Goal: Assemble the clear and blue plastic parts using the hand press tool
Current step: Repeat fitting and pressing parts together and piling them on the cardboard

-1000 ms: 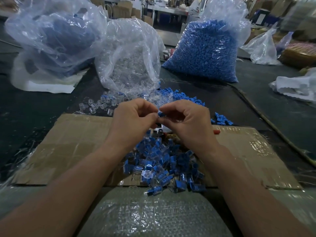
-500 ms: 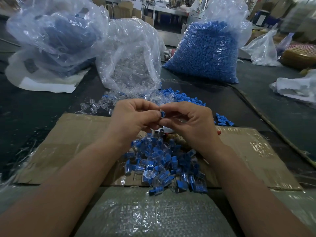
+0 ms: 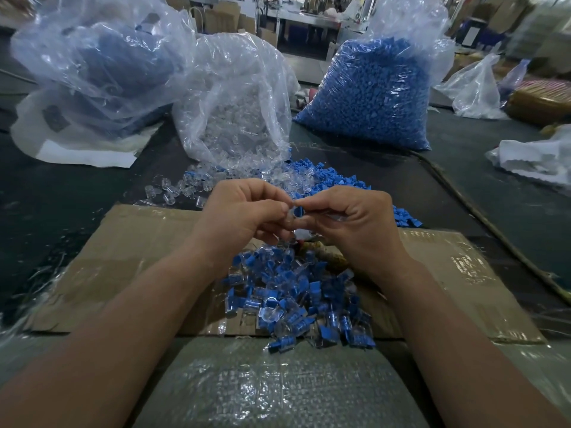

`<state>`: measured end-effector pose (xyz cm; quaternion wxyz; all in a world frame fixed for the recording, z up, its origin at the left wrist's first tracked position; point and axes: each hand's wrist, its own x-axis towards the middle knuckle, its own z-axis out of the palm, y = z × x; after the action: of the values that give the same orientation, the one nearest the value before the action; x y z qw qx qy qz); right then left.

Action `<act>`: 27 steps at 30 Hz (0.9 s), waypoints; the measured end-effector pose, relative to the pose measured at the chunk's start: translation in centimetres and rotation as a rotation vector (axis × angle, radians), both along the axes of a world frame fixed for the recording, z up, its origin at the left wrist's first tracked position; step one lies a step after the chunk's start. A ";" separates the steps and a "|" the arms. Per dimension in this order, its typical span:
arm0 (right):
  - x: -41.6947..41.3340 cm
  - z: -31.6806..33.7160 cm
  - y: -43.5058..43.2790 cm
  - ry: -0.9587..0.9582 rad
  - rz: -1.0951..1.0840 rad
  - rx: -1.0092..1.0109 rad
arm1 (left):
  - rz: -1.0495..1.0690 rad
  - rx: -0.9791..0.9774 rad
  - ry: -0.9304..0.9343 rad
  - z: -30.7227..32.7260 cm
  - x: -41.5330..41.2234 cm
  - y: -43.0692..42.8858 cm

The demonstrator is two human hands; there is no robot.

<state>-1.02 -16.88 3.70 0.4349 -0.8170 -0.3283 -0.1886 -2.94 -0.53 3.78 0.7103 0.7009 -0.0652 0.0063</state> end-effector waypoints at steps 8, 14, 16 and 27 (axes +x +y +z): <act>-0.1 0.2 0.1 -0.062 0.001 -0.028 | -0.006 0.038 0.000 0.1 0.1 -0.1; -0.3 0.3 0.2 -0.089 0.000 -0.124 | -0.010 0.043 0.045 -0.1 0.2 0.1; -0.3 0.3 0.3 -0.106 -0.004 -0.128 | -0.011 0.045 0.045 -0.1 0.3 0.1; 1.5 1.4 -3.4 0.294 -0.240 -0.255 | 0.066 -0.073 0.041 -0.1 0.3 0.1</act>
<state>0.43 -20.30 5.15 0.3454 -0.9174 -0.1828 -0.0748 -2.66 -0.38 3.64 0.7361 0.6761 -0.0272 0.0180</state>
